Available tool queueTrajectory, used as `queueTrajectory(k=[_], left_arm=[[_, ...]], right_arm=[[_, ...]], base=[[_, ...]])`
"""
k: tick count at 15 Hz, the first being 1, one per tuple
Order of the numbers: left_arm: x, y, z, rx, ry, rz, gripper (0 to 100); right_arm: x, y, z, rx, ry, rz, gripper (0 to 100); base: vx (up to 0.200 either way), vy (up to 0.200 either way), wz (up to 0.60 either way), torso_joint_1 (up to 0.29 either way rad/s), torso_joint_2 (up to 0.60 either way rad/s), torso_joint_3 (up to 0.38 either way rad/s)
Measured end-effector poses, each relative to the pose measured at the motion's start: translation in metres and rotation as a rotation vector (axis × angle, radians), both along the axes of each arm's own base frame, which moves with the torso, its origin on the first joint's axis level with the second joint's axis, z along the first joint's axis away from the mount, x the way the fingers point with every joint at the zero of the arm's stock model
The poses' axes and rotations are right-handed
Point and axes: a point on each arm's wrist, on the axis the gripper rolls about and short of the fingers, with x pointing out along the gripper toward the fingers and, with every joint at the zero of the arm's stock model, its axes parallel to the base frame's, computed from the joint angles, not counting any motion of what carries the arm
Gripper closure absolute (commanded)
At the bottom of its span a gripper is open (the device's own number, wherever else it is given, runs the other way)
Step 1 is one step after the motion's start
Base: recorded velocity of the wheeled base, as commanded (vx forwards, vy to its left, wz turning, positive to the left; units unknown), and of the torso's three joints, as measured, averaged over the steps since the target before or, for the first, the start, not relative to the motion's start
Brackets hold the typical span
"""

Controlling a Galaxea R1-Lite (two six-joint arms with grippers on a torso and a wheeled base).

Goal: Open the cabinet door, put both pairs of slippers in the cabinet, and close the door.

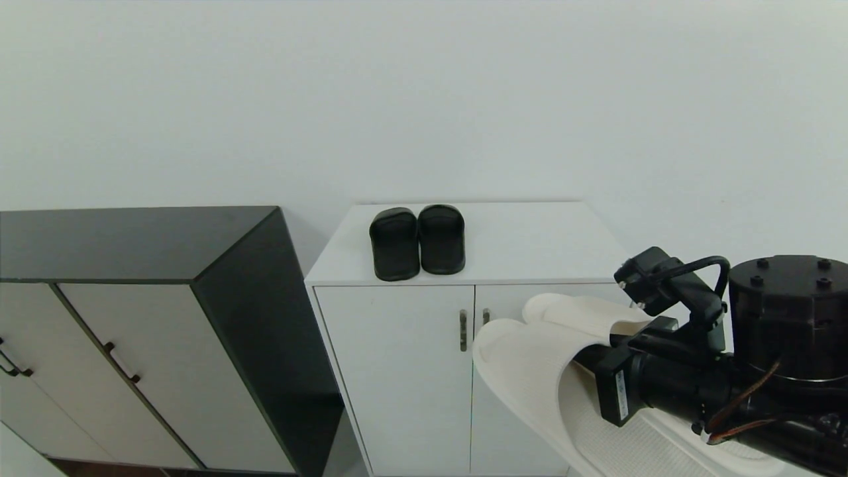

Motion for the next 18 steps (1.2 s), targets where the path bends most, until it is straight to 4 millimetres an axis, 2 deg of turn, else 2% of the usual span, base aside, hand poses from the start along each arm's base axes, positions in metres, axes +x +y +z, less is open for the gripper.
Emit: queueTrajectory(k=[2,7,8,18], left_arm=[[0.0000,0.0000,0.0001,0.000,-0.001,0.000,100],[0.0000,0.0000,0.0000,0.000,0.000,-0.002,100],[0.0000,0.0000,0.0000,0.001,0.000,-0.002,0],[0.0002,-0.0001,0.0001,0.015,0.002,-0.005,0]], right_arm=[[0.0001,-0.0002,-0.0014,-0.001,0.001,-0.001,100],[-0.0005,-0.0009,-0.0056,-0.013,0.012,-0.001,100],[-0.0005,-0.0010,-0.0057,-0.014,0.013,-0.001,100],[-0.0033,-0.0010,-0.0068,-0.005,0.004,0.008,100]], base=[[0.000,0.000,0.00,-0.053,0.13,0.074],[0.000,0.000,0.00,-0.201,0.48,0.284],[0.000,0.000,0.00,-0.207,0.52,0.310],[0.000,0.000,0.00,-0.181,0.50,0.314]])
